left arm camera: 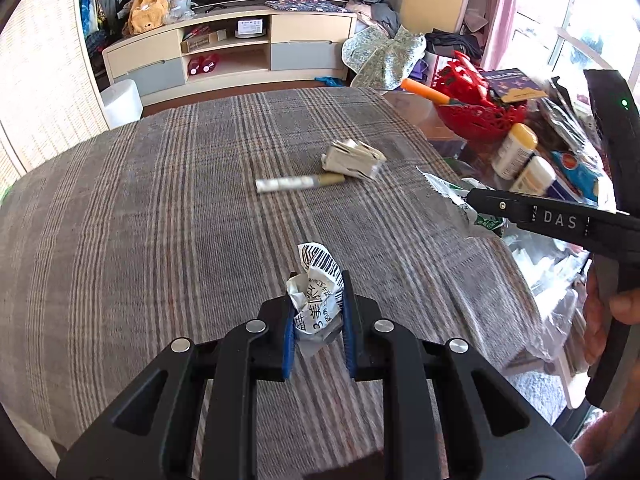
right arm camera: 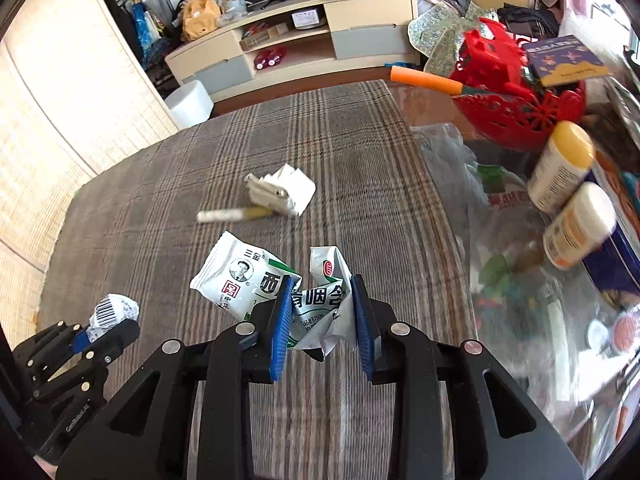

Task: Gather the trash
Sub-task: 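Drop the foil wrapper and printed paper into the bin with both tools, then grasp the folded white paper with the right tool, then grasp the white stick with the left tool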

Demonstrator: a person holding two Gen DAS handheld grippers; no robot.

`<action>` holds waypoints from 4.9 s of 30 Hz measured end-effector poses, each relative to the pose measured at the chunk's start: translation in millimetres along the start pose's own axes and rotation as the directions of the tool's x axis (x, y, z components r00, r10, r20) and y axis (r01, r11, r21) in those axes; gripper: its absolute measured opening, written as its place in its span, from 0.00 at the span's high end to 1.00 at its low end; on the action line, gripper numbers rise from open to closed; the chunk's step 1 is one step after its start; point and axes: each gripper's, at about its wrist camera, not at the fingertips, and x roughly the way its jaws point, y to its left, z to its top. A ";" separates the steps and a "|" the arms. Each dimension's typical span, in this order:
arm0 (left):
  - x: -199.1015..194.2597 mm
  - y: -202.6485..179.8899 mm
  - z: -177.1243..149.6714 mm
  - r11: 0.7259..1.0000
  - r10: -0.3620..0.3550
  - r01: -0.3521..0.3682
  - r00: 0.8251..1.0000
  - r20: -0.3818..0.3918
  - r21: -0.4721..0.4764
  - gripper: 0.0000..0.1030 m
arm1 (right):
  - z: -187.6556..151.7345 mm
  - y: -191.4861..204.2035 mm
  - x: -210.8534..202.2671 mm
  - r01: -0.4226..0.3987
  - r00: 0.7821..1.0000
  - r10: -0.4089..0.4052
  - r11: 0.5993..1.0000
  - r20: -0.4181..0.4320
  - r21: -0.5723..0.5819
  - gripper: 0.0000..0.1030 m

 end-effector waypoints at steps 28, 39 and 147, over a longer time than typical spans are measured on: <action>-43.7 -42.7 -246.6 0.996 -0.071 0.064 0.992 -0.101 -0.069 0.83 | -257.9 33.6 -55.6 -0.025 0.998 0.021 0.998 -0.066 -0.051 0.71; 32.5 -31.0 -275.2 0.983 -0.140 0.111 0.967 -0.213 -0.144 0.83 | -282.1 26.5 8.8 -0.016 0.990 0.015 1.000 -0.138 -0.005 0.71; 135.4 74.6 73.9 0.989 0.102 -0.111 0.991 -0.089 -0.099 0.08 | 48.5 53.0 105.4 -0.318 0.925 0.268 0.934 -0.270 -0.162 0.88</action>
